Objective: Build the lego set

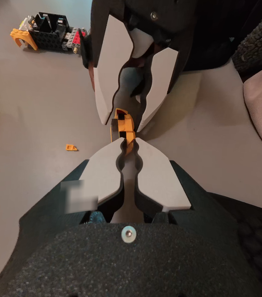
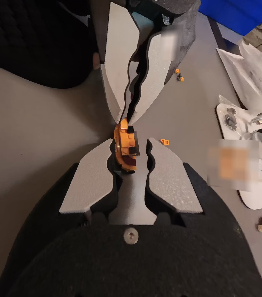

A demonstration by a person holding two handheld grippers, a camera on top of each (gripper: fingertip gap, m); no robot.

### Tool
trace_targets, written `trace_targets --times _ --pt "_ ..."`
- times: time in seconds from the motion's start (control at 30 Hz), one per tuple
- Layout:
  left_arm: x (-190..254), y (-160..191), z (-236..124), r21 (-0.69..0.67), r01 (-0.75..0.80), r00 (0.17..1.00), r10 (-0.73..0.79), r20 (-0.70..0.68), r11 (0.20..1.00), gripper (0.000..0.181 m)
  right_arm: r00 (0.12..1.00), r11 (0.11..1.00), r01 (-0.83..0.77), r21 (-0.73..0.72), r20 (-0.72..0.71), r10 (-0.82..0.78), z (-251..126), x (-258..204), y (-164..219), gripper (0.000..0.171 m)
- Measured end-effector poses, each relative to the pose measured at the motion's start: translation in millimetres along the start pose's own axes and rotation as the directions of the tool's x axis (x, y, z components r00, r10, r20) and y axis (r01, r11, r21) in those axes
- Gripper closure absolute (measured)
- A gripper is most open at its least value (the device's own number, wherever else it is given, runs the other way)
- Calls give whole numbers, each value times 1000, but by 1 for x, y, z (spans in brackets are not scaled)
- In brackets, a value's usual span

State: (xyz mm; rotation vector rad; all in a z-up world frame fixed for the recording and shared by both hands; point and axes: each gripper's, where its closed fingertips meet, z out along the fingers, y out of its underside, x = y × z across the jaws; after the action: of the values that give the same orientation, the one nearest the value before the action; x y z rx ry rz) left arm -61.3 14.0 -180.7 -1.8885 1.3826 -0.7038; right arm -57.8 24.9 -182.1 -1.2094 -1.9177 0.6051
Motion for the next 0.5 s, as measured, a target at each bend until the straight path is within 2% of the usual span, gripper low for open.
trace_targets --times 0.17,0.5 --pt "0 -3 0 1 -4 1000 4 13 1000 174 995 997 -78 -9 69 78 -4 -3 4 130" --pt "-6 -3 1 -14 6 999 -5 52 1000 174 993 992 -104 -76 54 108 9 -2 17 133"
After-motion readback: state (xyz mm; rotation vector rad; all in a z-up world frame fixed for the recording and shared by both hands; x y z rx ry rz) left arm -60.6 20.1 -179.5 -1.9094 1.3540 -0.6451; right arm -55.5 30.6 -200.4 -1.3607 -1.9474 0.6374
